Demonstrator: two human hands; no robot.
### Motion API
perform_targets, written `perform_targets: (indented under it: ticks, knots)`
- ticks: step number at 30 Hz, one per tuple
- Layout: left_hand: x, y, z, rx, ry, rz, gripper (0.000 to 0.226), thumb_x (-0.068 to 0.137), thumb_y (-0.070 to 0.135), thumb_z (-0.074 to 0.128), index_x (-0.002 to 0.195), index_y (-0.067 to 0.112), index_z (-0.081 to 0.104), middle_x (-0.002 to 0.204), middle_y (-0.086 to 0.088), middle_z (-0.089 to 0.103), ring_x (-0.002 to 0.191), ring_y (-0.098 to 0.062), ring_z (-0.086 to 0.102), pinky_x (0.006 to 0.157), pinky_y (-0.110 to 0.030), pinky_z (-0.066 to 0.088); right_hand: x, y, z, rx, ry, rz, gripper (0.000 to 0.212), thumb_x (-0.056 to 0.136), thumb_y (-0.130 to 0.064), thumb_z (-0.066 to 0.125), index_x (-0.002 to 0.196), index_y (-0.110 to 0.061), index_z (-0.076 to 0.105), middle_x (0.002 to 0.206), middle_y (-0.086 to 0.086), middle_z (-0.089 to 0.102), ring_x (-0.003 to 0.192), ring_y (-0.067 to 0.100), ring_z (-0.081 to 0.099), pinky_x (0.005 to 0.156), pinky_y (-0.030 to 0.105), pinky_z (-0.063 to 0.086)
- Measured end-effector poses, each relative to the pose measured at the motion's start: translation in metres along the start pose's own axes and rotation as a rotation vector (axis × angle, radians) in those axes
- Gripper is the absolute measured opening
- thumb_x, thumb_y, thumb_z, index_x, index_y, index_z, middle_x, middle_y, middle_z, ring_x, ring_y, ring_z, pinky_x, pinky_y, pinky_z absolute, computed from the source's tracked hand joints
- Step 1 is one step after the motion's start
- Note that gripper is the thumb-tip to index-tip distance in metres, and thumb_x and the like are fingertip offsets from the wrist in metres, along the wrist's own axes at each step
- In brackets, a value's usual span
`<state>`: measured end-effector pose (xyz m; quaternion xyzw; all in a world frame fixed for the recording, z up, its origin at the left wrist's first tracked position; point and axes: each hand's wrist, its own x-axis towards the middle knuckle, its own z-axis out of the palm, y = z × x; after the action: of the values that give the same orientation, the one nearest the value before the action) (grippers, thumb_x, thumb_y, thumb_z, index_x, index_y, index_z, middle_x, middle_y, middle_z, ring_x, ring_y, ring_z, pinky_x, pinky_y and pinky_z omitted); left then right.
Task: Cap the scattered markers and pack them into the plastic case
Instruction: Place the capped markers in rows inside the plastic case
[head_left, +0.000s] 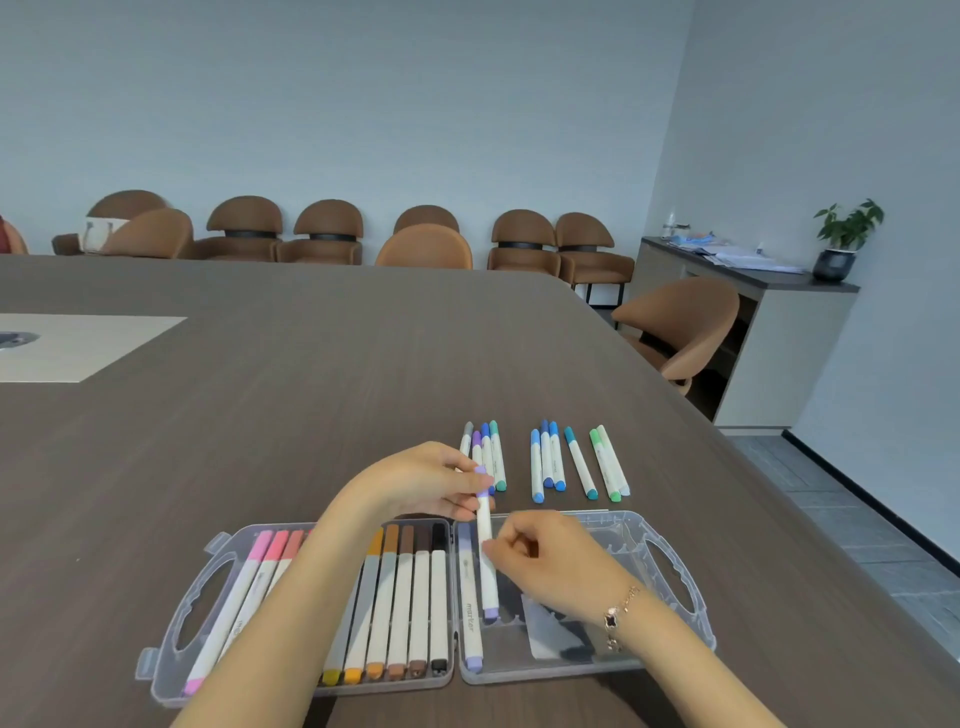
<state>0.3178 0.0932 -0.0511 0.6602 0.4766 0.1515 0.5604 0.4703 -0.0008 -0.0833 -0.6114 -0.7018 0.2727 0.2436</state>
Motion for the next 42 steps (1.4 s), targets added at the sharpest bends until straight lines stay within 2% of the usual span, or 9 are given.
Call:
perform_targets:
  ticks: [4, 12, 16, 20, 25, 30, 33, 38, 42]
  knots:
    - [0.003, -0.005, -0.003, -0.077, -0.080, -0.069, 0.030, 0.088, 0.019, 0.064, 0.112, 0.001, 0.064, 0.097, -0.012, 0.069, 0.082, -0.014, 0.067, 0.088, -0.030, 0.055, 0.002, 0.004, 0.008, -0.081, -0.008, 0.051, 0.037, 0.090, -0.046, 0.053, 0.065, -0.019, 0.051, 0.055, -0.007, 0.044, 0.051, 0.005, 0.042, 0.054, 0.013, 0.035]
    - [0.005, -0.006, -0.001, -0.093, -0.084, -0.096, 0.024, 0.088, 0.014, 0.064, 0.109, 0.003, 0.064, 0.091, -0.010, 0.068, 0.073, -0.011, 0.068, 0.074, -0.024, 0.058, 0.003, 0.004, 0.007, 0.035, -0.060, 0.075, 0.035, 0.092, -0.034, 0.053, 0.060, -0.018, 0.052, 0.053, -0.007, 0.041, 0.045, 0.004, 0.038, 0.048, 0.009, 0.033]
    - [0.006, -0.008, 0.003, 0.148, -0.070, -0.078, 0.023, 0.084, 0.024, 0.070, 0.102, 0.009, 0.068, 0.086, -0.003, 0.070, 0.076, -0.010, 0.067, 0.083, -0.027, 0.057, -0.001, 0.003, 0.003, -0.006, -0.184, 0.039, 0.034, 0.092, -0.035, 0.053, 0.062, -0.020, 0.051, 0.053, -0.008, 0.042, 0.048, 0.004, 0.038, 0.052, 0.014, 0.035]
    - [0.009, -0.016, 0.000, 0.606, 0.084, 0.117, 0.033, 0.071, 0.049, 0.076, 0.095, 0.028, 0.068, 0.088, 0.010, 0.058, 0.079, -0.005, 0.056, 0.068, -0.020, 0.044, -0.003, 0.004, -0.001, 0.009, -0.249, 0.043, 0.023, 0.089, -0.036, 0.058, 0.073, -0.020, 0.057, 0.060, -0.007, 0.049, 0.054, 0.005, 0.042, 0.055, 0.016, 0.038]
    - [0.011, -0.025, -0.004, 0.625, -0.022, 0.075, 0.051, 0.070, 0.057, 0.073, 0.110, 0.029, 0.059, 0.095, 0.009, 0.057, 0.083, -0.005, 0.054, 0.070, -0.019, 0.044, 0.000, 0.006, -0.003, -0.015, -0.291, 0.050, 0.022, 0.085, -0.040, 0.064, 0.078, -0.019, 0.059, 0.064, -0.006, 0.050, 0.057, 0.004, 0.043, 0.059, 0.018, 0.040]
    - [0.017, -0.030, -0.003, 0.576, -0.062, 0.062, 0.043, 0.069, 0.055, 0.074, 0.099, 0.025, 0.065, 0.084, 0.011, 0.059, 0.076, -0.004, 0.054, 0.070, -0.021, 0.044, -0.001, 0.006, -0.002, -0.019, -0.337, 0.080, 0.025, 0.084, -0.042, 0.065, 0.072, -0.022, 0.056, 0.063, -0.007, 0.048, 0.059, 0.006, 0.043, 0.062, 0.022, 0.041]
    - [0.019, -0.030, -0.003, 0.568, -0.061, 0.024, 0.039, 0.068, 0.055, 0.075, 0.092, 0.026, 0.065, 0.085, 0.011, 0.059, 0.078, -0.006, 0.054, 0.072, -0.024, 0.044, 0.003, -0.001, -0.019, -0.084, -0.415, 0.111, 0.020, 0.085, -0.039, 0.063, 0.077, -0.021, 0.062, 0.068, -0.003, 0.058, 0.060, 0.003, 0.048, 0.062, 0.018, 0.044]
    - [0.021, -0.026, -0.001, 0.552, -0.073, -0.007, 0.028, 0.071, 0.049, 0.076, 0.082, 0.028, 0.062, 0.077, 0.014, 0.053, 0.072, -0.004, 0.048, 0.068, -0.021, 0.039, 0.085, 0.004, -0.036, -0.211, -0.048, 0.166, 0.026, 0.094, -0.026, 0.052, 0.092, -0.004, 0.066, 0.085, 0.015, 0.065, 0.070, 0.012, 0.055, 0.059, 0.015, 0.042]
    - [0.022, -0.028, -0.001, 0.524, -0.052, -0.011, 0.025, 0.070, 0.048, 0.077, 0.076, 0.031, 0.060, 0.075, 0.015, 0.052, 0.072, -0.005, 0.049, 0.075, -0.024, 0.042, 0.147, 0.001, -0.010, -0.361, -0.038, 0.196, 0.040, 0.095, -0.034, 0.050, 0.064, -0.009, 0.048, 0.063, 0.004, 0.045, 0.058, 0.013, 0.046, 0.055, 0.016, 0.036]
